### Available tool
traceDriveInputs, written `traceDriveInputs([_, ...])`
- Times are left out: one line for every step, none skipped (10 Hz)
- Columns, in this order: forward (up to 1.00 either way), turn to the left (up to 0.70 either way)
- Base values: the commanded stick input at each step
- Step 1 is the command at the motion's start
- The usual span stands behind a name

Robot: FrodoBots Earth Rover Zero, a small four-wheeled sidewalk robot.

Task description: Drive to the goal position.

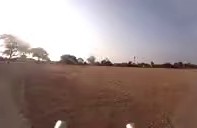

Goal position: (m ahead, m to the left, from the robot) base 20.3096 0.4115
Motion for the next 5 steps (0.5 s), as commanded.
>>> traceDriveInputs([0.70,0.00])
traceDriveInputs([0.70,0.00])
traceDriveInputs([0.70,0.00])
traceDriveInputs([0.70,0.00])
traceDriveInputs([0.70,0.00])
